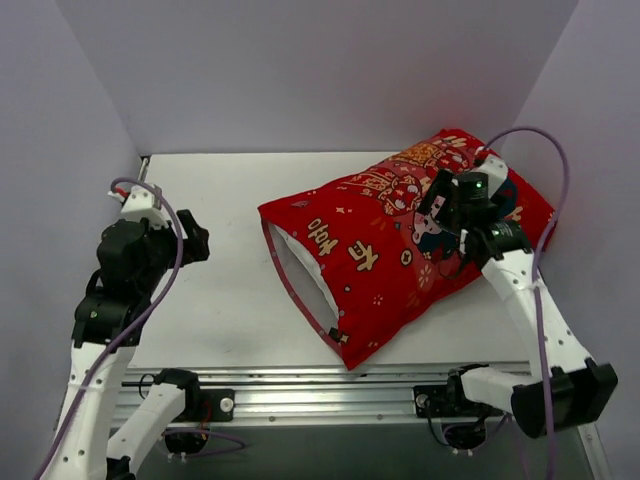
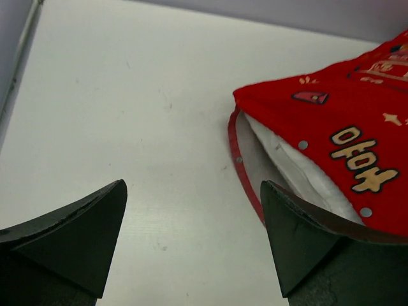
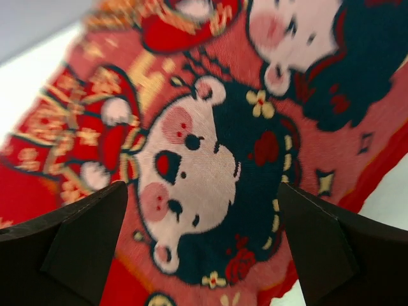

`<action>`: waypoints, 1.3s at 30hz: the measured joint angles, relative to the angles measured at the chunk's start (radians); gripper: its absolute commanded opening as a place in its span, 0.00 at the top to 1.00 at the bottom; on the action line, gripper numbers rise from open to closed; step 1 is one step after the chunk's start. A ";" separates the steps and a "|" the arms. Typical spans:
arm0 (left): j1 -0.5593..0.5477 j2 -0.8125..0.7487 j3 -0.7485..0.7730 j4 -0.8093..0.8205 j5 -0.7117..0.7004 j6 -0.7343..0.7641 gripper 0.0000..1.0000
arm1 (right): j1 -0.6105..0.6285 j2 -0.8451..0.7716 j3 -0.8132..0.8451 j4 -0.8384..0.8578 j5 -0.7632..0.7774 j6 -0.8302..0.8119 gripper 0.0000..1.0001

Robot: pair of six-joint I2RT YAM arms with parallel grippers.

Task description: Remove the pillowcase from the pillow

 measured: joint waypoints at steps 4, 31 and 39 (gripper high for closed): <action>0.000 0.102 -0.080 0.035 0.003 -0.014 0.06 | 0.001 0.186 -0.020 0.003 0.023 0.087 0.00; 0.033 0.134 -0.213 0.104 -0.038 -0.036 0.06 | 0.342 0.583 0.117 0.379 -0.253 -0.089 1.00; 0.033 0.134 -0.213 0.103 -0.055 -0.036 0.06 | 0.419 0.374 0.017 0.226 -0.347 -0.140 1.00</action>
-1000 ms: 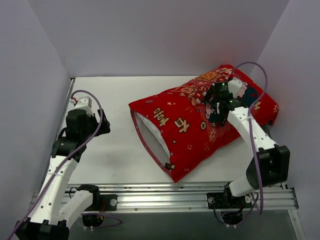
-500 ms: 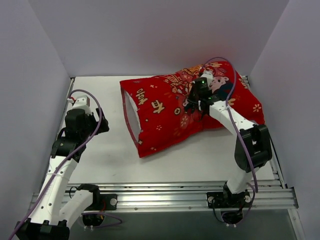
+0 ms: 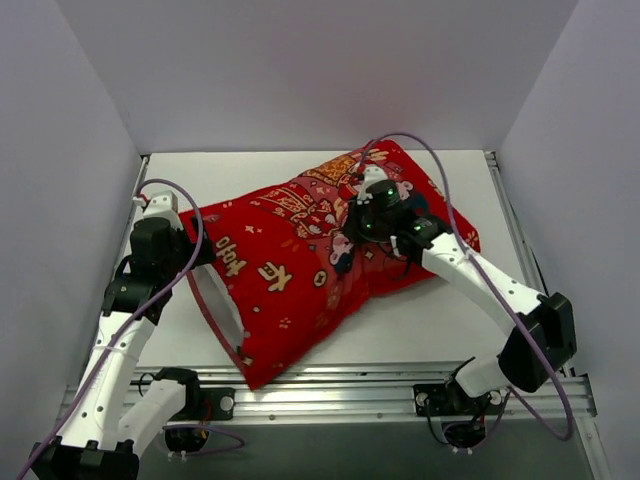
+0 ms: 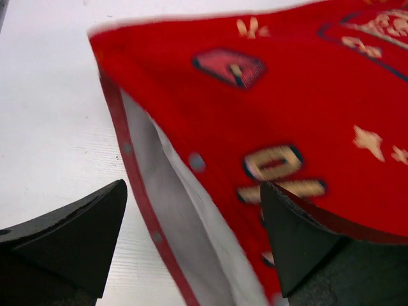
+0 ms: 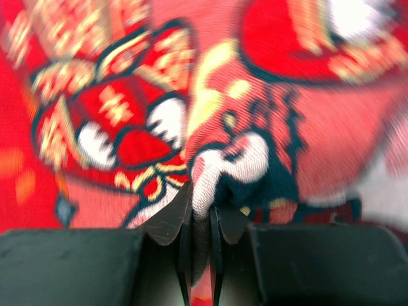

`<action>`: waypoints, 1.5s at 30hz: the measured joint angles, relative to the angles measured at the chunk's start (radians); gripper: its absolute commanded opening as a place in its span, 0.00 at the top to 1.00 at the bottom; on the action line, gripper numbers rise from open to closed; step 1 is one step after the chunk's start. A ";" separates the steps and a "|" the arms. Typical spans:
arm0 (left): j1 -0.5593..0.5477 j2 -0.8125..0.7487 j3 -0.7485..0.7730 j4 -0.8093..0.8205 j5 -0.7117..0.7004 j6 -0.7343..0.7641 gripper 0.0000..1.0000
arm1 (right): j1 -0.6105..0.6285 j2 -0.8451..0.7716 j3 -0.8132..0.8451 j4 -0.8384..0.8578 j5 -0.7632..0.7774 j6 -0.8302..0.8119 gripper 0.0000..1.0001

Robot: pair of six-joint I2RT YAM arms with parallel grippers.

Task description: Remove the pillowcase from the pillow

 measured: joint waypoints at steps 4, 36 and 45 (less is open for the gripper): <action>0.000 0.000 0.000 0.000 0.002 0.000 0.06 | -0.164 -0.087 -0.040 -0.072 -0.008 0.035 1.00; -0.387 0.597 0.158 0.378 0.316 -0.299 0.06 | -0.408 -0.013 0.005 -0.047 0.070 0.127 0.19; -0.520 0.554 -0.107 0.544 0.247 -0.478 0.06 | -0.243 0.188 0.106 -0.006 0.070 0.036 0.21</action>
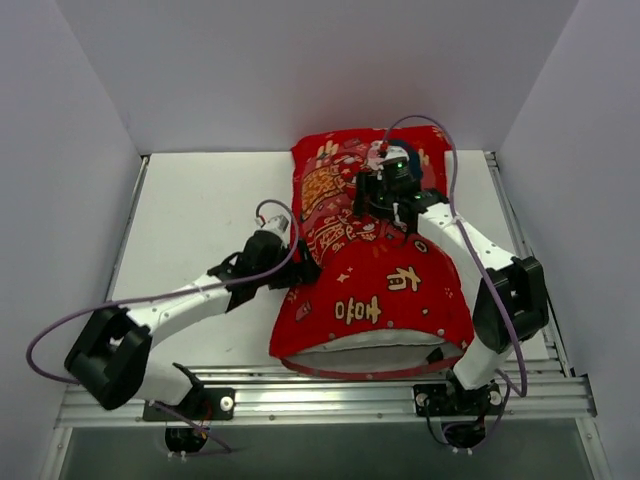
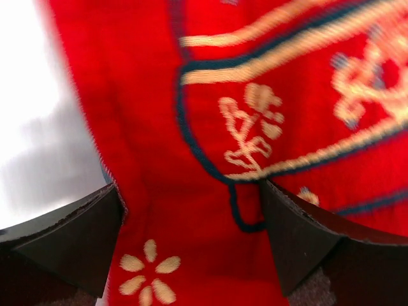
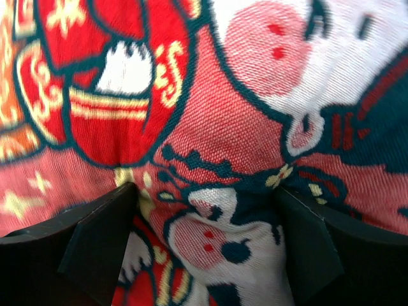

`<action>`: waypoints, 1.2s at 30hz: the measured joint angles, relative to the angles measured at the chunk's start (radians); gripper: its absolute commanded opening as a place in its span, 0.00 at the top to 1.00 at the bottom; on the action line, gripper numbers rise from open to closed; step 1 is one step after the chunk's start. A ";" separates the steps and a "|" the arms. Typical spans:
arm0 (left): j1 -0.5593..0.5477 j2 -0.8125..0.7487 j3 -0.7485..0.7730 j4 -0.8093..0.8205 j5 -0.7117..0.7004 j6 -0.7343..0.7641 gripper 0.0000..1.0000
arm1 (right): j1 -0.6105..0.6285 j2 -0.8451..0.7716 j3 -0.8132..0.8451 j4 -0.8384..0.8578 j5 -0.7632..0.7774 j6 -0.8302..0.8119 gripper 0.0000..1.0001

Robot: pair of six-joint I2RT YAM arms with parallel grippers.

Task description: Remove the pillowcase from the pillow

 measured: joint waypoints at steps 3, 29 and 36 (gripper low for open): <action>-0.091 -0.155 -0.114 -0.001 -0.074 -0.048 0.06 | 0.086 0.082 0.092 0.019 -0.003 -0.035 0.21; -0.075 -0.100 0.119 -0.207 -0.183 0.071 0.06 | 0.124 -0.261 -0.039 0.072 -0.019 0.128 0.05; -0.219 -0.066 0.205 -0.264 -0.314 0.134 0.06 | -0.015 -0.657 -0.329 0.013 0.053 0.214 0.12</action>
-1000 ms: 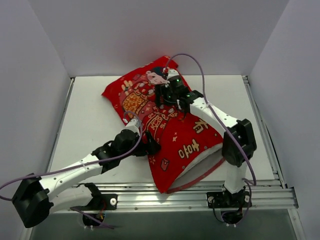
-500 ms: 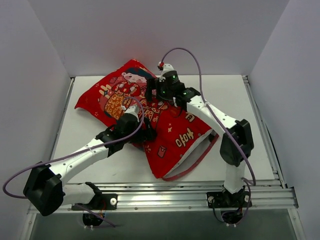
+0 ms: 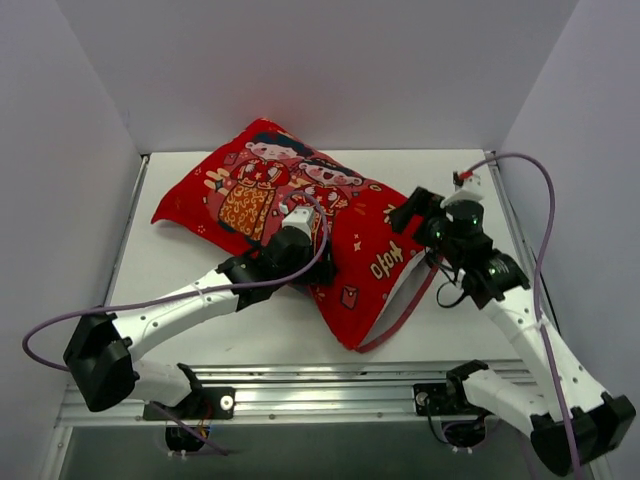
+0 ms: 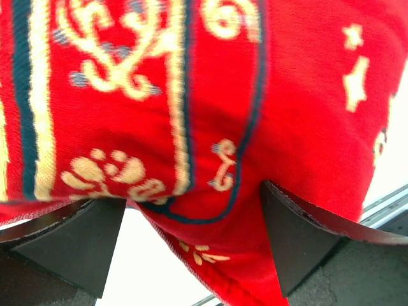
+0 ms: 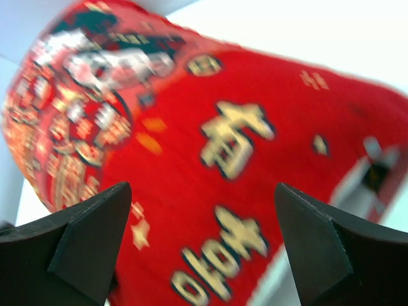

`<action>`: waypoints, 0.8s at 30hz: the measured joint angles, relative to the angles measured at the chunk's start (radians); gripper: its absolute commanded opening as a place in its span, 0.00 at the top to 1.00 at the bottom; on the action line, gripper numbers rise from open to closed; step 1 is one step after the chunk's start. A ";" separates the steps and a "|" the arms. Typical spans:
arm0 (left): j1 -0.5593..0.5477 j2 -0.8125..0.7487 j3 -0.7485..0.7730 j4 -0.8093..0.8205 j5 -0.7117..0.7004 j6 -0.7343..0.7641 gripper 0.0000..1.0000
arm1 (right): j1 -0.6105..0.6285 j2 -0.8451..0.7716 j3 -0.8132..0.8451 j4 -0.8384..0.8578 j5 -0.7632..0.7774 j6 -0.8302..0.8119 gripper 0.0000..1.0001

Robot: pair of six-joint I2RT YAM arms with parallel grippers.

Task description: Remove the pillowcase from the pillow

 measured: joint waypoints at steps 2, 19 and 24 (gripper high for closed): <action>-0.028 -0.001 0.027 -0.027 -0.039 0.027 0.06 | -0.010 -0.056 -0.068 -0.023 0.005 0.013 0.13; -0.084 -0.241 0.051 -0.177 -0.106 0.108 0.06 | -0.051 0.241 -0.164 0.134 -0.193 0.040 0.50; -0.097 -0.219 0.052 -0.175 -0.091 0.162 0.06 | -0.032 0.248 -0.066 0.103 -0.204 0.032 0.60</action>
